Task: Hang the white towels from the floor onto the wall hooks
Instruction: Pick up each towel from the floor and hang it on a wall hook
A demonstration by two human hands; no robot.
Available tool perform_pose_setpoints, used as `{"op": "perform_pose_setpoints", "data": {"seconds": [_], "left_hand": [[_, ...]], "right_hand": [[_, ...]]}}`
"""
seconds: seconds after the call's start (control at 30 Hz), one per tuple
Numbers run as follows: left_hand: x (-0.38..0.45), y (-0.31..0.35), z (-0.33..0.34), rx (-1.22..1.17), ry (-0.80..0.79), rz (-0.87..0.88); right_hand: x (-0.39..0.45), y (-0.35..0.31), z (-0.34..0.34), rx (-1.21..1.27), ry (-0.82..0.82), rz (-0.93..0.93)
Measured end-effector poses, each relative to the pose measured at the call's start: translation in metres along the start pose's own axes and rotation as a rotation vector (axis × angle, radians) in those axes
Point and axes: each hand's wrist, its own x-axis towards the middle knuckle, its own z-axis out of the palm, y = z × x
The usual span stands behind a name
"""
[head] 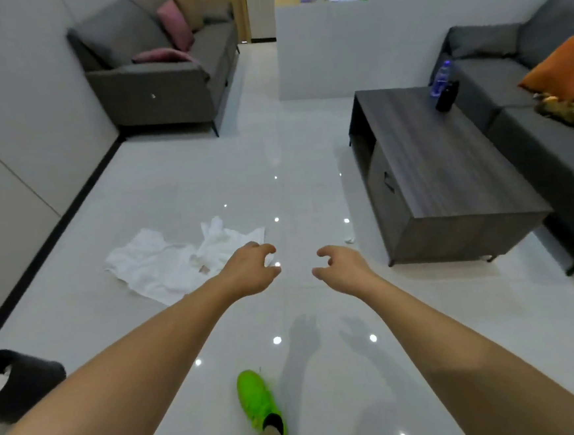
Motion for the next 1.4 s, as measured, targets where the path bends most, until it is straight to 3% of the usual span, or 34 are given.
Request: {"op": "perform_pose_setpoints", "data": {"seconds": [0.27, 0.5, 0.93, 1.2, 1.4], "left_hand": [[0.098, -0.115, -0.037, -0.101, -0.075, -0.17], [0.155, -0.209, -0.074, -0.174, -0.029, -0.352], [0.311, -0.303, -0.074, -0.23, -0.118, -0.722], [0.415, -0.32, -0.071, -0.269, -0.152, -0.749], [0.479, -0.376, -0.015, -0.287, -0.255, -0.712]], "right_hand": [[0.132, -0.061, 0.053, 0.0, -0.211, 0.064], [0.232, -0.11, 0.089, -0.009, -0.304, 0.086], [0.512, -0.145, 0.155, -0.113, -0.516, 0.036], [0.632, -0.131, 0.177, -0.063, -0.602, 0.26], [0.7, -0.088, 0.259, 0.082, -0.589, 0.494]]}}
